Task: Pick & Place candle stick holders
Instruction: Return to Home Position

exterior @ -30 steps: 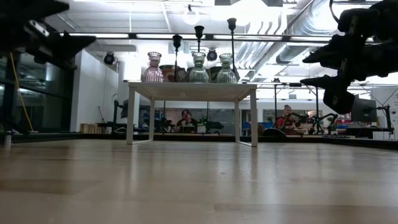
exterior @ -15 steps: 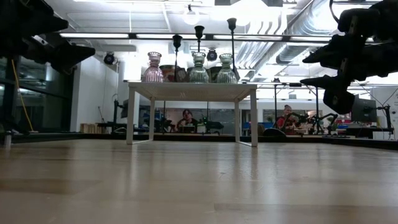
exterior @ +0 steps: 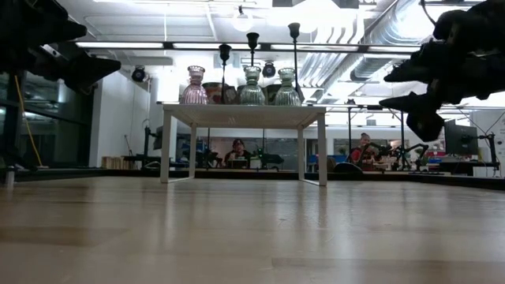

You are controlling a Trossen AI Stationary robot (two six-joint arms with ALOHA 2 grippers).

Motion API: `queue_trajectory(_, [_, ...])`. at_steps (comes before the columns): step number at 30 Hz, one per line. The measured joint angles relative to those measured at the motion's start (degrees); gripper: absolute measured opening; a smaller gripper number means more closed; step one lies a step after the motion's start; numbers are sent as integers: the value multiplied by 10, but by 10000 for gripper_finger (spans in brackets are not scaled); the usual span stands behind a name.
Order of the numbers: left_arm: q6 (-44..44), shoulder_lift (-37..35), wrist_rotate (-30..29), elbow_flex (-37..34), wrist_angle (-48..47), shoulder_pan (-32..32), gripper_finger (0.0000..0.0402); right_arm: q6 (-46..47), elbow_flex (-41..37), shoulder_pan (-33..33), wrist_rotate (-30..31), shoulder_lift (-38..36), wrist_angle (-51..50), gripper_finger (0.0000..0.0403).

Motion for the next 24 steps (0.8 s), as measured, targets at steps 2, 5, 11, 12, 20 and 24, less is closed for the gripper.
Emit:
queue_trajectory(2, [0, 0, 0, 0, 0, 0, 361, -68, 0, -1, 19, 0, 0, 176])
queue_trajectory(5, [0, 0, 0, 0, 0, 0, 361, -172, 0, -1, 62, 0, 0, 176])
queue_trajectory(11, [0, 0, 0, 0, 0, 0, 361, -271, 0, -1, 158, 0, 0, 176])
queue_trajectory(12, [0, 0, 0, 0, 0, 0, 361, -274, 0, -1, 169, 0, 0, 176])
queue_trajectory(20, [0, 0, 0, 0, 0, 0, 361, -275, 0, -1, 180, 0, 0, 176])
queue_trajectory(24, [0, 0, 0, 1, 0, 0, 361, -275, 0, -1, 180, 0, 0, 176])
